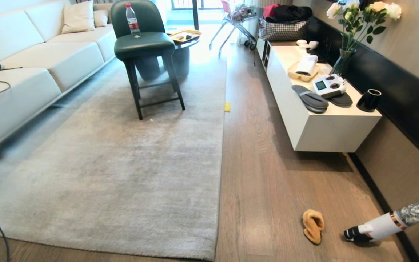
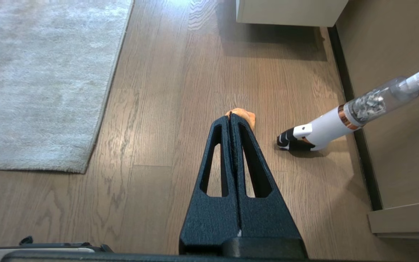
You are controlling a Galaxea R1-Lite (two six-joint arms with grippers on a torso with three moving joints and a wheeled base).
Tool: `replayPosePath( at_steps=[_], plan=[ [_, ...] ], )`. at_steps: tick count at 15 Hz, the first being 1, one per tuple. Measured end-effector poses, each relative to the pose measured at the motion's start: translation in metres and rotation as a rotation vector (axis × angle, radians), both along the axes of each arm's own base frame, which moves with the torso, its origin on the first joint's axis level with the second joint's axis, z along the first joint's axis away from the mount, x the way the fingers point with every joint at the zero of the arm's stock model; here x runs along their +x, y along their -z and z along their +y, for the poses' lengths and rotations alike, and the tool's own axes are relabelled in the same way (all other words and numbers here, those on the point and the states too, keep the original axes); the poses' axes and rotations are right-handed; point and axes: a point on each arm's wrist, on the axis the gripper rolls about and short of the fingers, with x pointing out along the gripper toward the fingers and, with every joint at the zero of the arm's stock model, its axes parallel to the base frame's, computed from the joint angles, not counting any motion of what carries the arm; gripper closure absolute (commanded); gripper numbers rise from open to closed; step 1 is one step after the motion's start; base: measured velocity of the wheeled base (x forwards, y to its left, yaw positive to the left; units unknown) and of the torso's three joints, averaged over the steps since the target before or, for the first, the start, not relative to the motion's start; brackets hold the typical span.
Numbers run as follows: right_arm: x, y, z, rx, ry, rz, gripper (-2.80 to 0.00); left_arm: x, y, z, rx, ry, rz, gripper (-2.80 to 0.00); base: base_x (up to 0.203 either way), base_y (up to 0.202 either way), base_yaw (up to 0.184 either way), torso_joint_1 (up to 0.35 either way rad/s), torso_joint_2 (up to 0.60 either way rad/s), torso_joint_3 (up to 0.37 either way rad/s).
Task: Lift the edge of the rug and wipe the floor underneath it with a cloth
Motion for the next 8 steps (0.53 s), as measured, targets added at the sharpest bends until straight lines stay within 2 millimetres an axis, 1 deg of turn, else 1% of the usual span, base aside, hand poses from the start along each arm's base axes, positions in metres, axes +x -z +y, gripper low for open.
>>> replayPosePath(
  at_steps=[6,8],
  plan=[
    [0.0,0.0,0.0,-0.001,0.0,0.0,0.0,0.0,0.0,0.0,0.0,0.0,0.0,0.0,0.0,0.0,0.0,0.014,-0.43,-0.405],
    [0.0,0.0,0.0,-0.001,0.0,0.0,0.0,0.0,0.0,0.0,-0.001,0.0,0.0,0.0,0.0,0.0,0.0,0.096,-0.45,-0.371]
  ],
)
